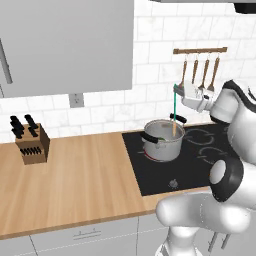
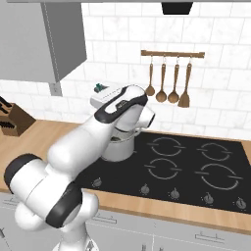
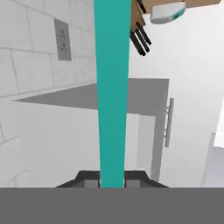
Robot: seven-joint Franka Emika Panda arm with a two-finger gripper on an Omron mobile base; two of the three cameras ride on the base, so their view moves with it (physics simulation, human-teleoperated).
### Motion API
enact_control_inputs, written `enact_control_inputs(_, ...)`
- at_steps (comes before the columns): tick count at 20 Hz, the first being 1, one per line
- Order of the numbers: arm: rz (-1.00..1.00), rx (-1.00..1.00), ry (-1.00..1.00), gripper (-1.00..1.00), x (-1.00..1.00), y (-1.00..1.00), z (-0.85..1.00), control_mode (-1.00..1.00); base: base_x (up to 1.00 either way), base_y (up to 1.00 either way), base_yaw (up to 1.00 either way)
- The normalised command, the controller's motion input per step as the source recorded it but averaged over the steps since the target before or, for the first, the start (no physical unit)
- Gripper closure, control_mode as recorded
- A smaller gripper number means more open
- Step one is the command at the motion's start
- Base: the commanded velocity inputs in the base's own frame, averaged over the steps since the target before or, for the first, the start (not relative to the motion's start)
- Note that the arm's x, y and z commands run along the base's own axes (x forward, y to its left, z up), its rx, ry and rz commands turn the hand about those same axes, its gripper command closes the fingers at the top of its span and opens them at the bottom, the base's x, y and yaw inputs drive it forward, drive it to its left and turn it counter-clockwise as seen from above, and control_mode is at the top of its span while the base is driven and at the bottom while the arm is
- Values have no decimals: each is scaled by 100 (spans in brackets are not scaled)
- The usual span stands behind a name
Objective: Put the avocado and potato in the pot. Retrieve the spatula and lightly stir the vegetables in the pot.
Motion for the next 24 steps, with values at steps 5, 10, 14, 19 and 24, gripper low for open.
enact_control_inputs(5,-1,3,-1,100,52,-12,-28,-100,0,0,0)
enact_control_inputs(10,-1,0,-1,100,35,0,-41,-100,0,0,0)
enact_control_inputs(14,0,0,-5,100,0,0,-24,-100,0,0,0)
enact_control_inputs(19,-1,-4,0,100,0,0,-23,-100,0,0,0)
enact_control_inputs(24,0,-9,0,100,0,0,-24,-100,0,0,0)
